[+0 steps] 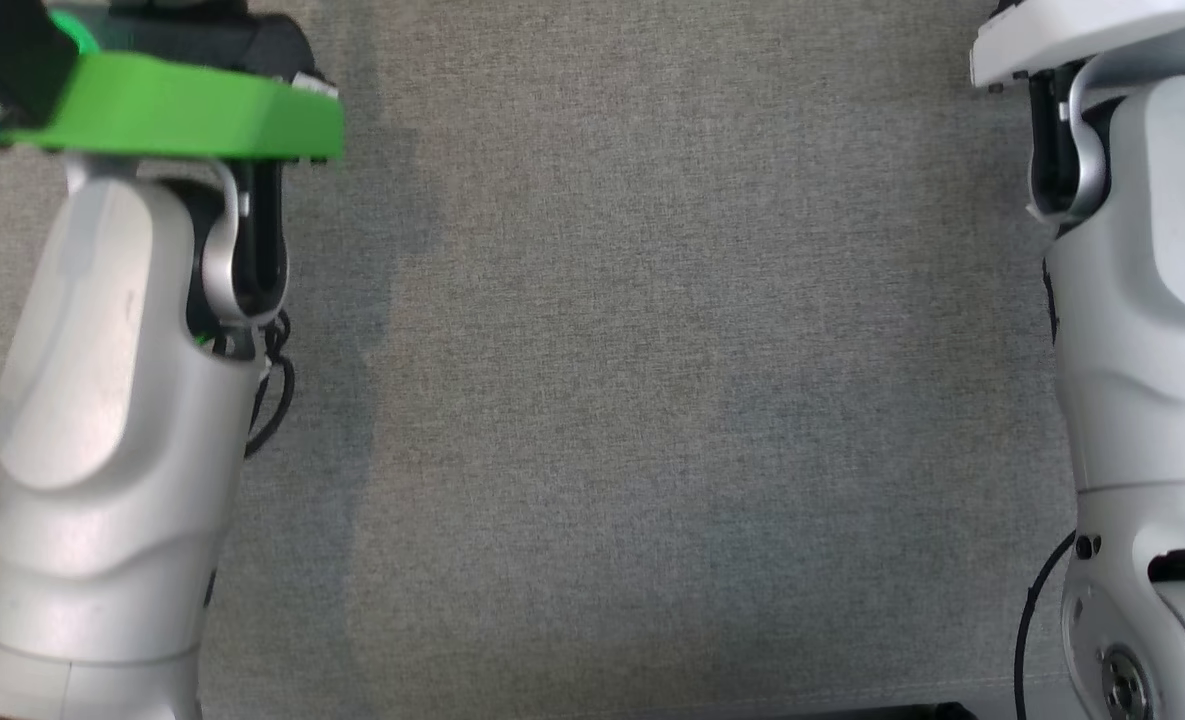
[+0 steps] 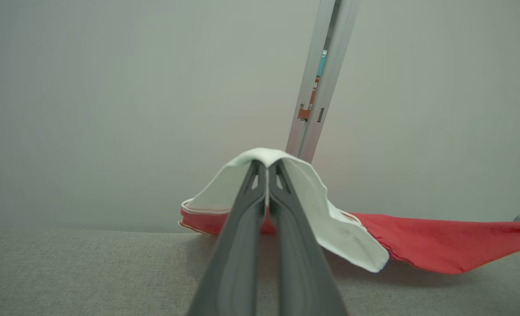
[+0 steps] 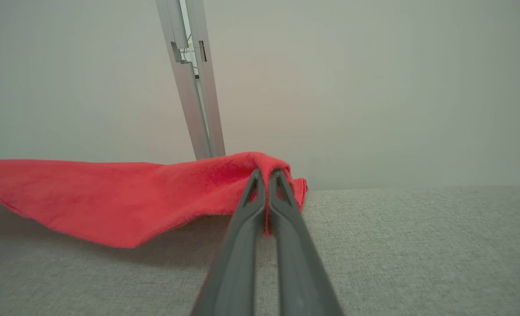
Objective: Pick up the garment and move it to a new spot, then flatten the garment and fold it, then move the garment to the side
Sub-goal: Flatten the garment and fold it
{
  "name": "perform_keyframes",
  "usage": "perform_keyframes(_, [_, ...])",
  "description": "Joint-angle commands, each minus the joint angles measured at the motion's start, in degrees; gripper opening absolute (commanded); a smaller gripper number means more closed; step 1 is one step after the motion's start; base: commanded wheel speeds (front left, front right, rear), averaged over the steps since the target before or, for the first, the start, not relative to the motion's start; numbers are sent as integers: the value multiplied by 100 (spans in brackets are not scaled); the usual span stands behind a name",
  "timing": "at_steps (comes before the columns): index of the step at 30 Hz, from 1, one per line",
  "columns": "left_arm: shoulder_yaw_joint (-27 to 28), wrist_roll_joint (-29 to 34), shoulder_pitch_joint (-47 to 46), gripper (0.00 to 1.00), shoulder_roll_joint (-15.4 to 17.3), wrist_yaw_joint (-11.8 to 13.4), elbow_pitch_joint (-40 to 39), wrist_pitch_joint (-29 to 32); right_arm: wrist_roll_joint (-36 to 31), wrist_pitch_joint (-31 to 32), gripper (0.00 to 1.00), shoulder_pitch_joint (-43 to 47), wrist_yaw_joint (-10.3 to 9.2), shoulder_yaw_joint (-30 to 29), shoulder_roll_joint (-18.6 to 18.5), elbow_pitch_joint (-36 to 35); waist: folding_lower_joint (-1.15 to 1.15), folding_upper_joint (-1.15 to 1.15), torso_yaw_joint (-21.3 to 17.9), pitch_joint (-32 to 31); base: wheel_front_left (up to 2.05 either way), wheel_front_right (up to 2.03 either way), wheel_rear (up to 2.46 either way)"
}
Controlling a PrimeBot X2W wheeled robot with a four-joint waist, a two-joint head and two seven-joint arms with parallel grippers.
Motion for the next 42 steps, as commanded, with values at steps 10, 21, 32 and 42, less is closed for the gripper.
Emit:
perform_keyframes(10, [746,339,2474,0,-278,-152,-1529,-29,695,-24,0,1497,-7,430,65,-793,-1,0,-270,-1195,0,0,0])
perform_keyframes(21, [597,370,4623,0,-466,-48,-2459,103,1158,-24,0,3372,-7,510,73,-1630,-1,0,-73,-2391,0,0,0])
perform_keyframes(32, [337,550,6019,0,-193,336,-3460,827,1444,-21,0,5134,-6,318,74,-2580,-1,0,65,-2939,0,0,0])
perform_keyframes(42, [240,380,6034,0,-236,303,-2937,947,1409,-21,0,5322,-7,439,74,-2187,-1,0,-26,-2755,0,0,0])
